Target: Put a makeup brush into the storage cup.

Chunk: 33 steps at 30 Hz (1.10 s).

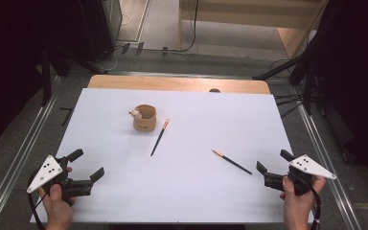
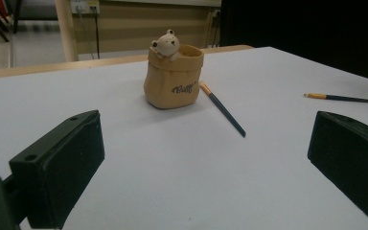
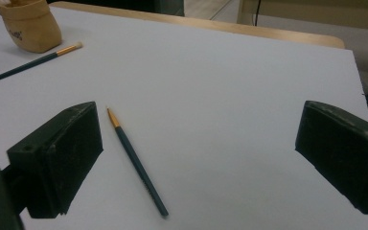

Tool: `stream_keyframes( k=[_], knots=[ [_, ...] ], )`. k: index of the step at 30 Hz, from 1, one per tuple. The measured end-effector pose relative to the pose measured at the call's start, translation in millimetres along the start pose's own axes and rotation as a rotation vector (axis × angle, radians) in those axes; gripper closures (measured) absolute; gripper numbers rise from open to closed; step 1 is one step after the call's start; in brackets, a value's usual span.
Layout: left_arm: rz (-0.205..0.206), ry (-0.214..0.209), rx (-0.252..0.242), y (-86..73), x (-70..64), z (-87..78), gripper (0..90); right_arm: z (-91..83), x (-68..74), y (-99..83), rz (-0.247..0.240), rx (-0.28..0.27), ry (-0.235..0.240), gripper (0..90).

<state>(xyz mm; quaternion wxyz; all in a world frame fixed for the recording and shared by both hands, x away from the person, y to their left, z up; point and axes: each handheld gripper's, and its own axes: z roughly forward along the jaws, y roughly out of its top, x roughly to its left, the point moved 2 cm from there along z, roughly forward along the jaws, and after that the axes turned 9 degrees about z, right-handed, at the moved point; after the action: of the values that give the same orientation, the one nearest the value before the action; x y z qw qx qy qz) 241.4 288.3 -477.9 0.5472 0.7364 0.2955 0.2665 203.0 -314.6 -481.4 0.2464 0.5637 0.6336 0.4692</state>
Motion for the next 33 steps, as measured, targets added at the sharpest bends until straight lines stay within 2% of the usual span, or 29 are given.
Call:
stream_keyframes(
  k=[7,17,33],
  knots=[
    [0.001,-0.002,0.005,-0.2,-1.1,1.0,0.0,11.5,5.5,16.0,0.007,0.023,0.037,4.7],
    [0.004,-0.005,0.005,-0.1,-1.8,1.4,0.0,33.8,21.2,46.9,-0.023,0.049,0.066,6.2],
    [0.005,-0.008,0.004,-0.4,-1.9,2.1,0.0,62.4,38.5,67.9,-0.084,0.111,0.104,8.8]
  ],
)
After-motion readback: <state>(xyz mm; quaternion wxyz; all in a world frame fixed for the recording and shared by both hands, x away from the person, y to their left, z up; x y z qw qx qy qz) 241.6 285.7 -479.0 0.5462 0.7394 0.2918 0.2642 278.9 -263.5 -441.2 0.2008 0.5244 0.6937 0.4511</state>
